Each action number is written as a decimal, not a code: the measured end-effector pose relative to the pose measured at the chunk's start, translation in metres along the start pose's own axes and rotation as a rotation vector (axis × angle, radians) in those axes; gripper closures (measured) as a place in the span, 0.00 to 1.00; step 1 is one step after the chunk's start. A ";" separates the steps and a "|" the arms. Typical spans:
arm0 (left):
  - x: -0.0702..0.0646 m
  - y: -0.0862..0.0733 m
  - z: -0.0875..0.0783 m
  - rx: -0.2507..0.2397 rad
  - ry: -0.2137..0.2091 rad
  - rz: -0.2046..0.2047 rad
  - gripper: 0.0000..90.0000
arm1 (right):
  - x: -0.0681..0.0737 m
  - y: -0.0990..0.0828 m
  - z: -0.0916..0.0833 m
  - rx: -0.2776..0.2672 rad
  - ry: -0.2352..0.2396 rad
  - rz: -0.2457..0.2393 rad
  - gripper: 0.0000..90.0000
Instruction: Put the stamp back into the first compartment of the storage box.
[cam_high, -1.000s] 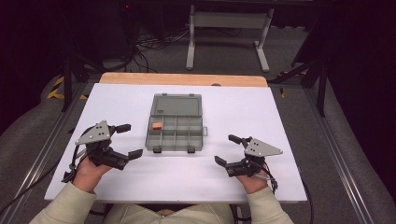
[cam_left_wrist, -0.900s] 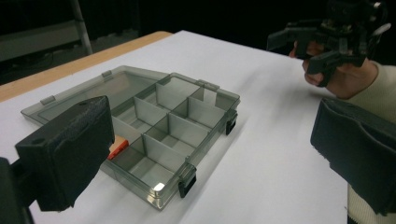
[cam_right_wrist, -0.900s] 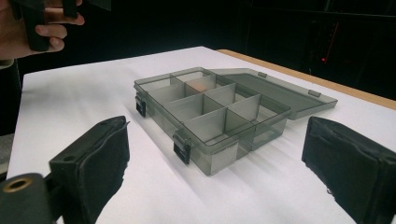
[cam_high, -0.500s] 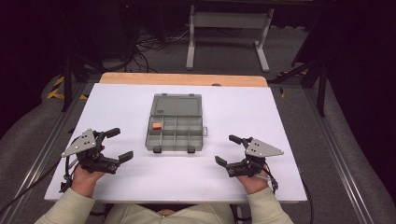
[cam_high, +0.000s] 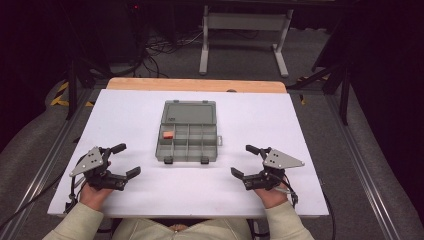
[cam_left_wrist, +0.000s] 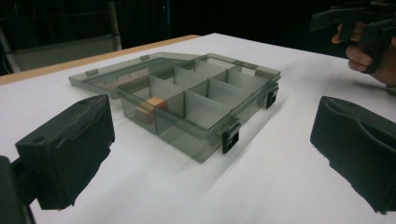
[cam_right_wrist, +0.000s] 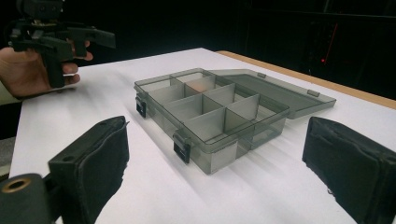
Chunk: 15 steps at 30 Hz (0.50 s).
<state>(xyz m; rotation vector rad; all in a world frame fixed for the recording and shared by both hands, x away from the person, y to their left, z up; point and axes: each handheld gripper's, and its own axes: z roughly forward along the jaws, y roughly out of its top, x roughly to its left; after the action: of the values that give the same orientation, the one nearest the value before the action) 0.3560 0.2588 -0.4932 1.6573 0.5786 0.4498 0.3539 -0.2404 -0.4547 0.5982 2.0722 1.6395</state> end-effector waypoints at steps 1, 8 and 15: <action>0.001 -0.002 0.001 0.002 -0.003 -0.016 0.01 | 0.000 0.000 0.000 0.001 0.001 -0.001 0.08; 0.003 -0.003 0.000 -0.010 0.014 -0.033 0.01 | -0.001 -0.002 0.001 0.007 -0.001 0.003 0.08; 0.001 -0.002 0.000 -0.025 0.009 -0.030 0.01 | -0.001 -0.002 0.000 0.006 -0.002 0.004 0.08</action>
<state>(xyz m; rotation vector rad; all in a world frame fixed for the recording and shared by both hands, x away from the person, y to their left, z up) 0.3565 0.2601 -0.4956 1.6211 0.6019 0.4415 0.3546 -0.2409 -0.4565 0.6065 2.0768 1.6349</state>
